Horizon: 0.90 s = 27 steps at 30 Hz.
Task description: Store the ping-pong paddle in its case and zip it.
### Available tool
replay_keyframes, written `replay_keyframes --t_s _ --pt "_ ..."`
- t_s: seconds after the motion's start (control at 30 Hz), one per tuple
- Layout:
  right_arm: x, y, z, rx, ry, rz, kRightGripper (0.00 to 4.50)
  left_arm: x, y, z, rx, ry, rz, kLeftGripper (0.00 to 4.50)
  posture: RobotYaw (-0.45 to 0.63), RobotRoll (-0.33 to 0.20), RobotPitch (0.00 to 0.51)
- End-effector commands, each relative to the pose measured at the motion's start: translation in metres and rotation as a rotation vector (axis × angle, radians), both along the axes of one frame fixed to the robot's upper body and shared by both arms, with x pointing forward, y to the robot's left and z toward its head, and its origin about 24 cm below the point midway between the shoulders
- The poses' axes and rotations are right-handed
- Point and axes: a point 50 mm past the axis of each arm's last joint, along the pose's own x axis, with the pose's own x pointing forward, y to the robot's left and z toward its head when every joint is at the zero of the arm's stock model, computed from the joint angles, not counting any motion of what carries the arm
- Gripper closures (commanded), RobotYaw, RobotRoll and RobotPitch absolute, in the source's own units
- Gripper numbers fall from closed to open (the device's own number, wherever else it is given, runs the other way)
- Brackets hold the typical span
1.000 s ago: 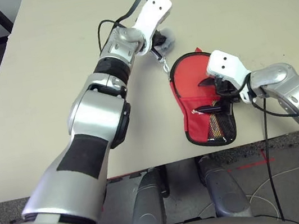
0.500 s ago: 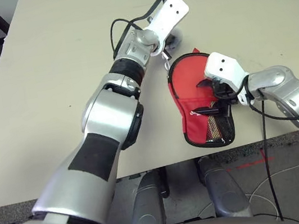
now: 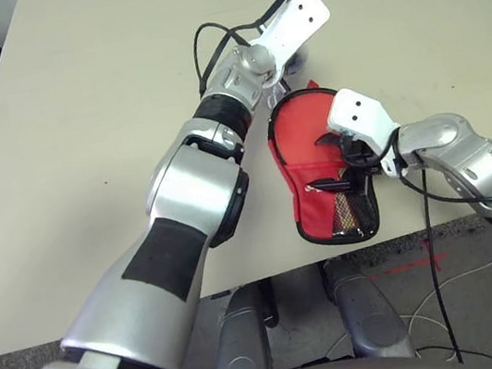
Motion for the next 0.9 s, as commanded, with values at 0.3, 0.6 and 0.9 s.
replay_keyframes --t_s 0.3,0.6,0.9 --pt "-0.025 0.018 -0.058 -0.078 0.287 0.036 0.0 -0.016 -0.046 0.009 -0.01 -0.066 -0.131 4.32 -0.42 0.0 0.276" --pt "-0.03 0.015 -0.06 -0.074 0.296 0.018 0.0 -0.03 -0.073 0.011 -0.061 -0.054 -0.231 4.32 -0.45 0.0 0.291" --pt "-0.026 0.014 -0.061 -0.073 0.293 0.013 0.0 -0.043 -0.094 0.02 -0.197 0.005 -0.306 4.32 -0.43 0.0 0.297"
